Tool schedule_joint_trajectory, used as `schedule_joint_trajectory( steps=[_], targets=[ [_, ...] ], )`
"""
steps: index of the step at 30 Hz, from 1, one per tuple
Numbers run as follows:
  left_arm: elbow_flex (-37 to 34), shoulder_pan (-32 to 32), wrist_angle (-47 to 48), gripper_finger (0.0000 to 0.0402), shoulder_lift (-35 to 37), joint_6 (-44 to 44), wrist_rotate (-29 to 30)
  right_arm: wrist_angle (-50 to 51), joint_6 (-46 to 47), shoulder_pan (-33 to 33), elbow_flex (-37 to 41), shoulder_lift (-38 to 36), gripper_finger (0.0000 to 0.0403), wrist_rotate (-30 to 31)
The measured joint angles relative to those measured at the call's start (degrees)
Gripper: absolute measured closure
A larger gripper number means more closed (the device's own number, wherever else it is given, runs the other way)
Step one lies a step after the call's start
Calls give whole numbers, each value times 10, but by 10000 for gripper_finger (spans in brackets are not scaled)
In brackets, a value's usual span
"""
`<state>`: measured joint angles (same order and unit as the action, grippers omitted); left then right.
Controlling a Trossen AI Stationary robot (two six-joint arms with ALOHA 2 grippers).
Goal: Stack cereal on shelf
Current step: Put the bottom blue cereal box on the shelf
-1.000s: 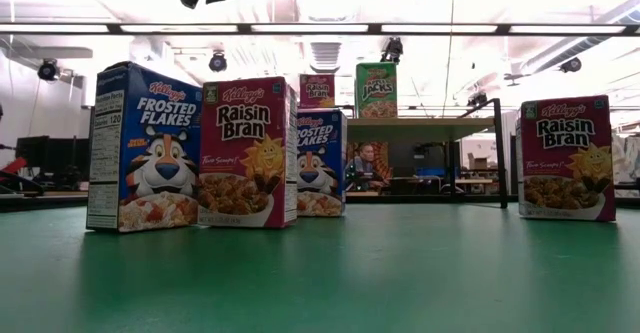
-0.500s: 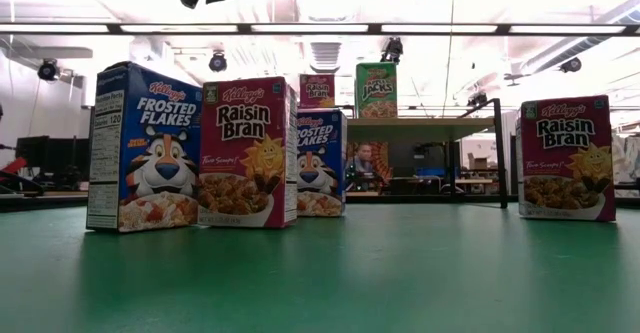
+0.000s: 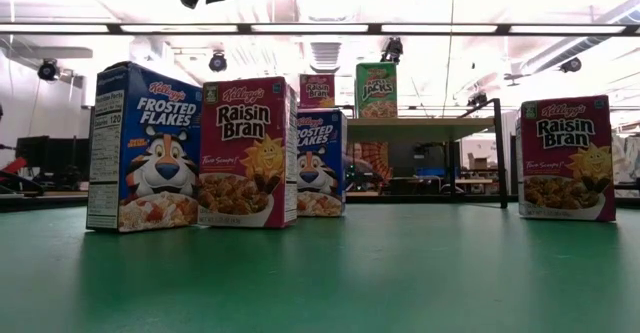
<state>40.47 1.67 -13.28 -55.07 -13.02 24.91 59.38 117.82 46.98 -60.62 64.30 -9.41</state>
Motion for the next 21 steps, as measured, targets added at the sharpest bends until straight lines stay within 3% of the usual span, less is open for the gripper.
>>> schedule_joint_trajectory(
  steps=[3,8,11,21],
  targets=[
    [0,0,0,194,0,0,0,-46,-18,0,0,-24,207,31],
    [0,0,-2,194,0,0,0,-108,-112,-14,0,-47,207,175],
    [0,0,-5,194,0,0,0,-151,-190,-39,0,-52,207,228],
    [0,0,-5,194,0,0,0,-337,-539,-206,-12,-46,207,226]
  ],
)
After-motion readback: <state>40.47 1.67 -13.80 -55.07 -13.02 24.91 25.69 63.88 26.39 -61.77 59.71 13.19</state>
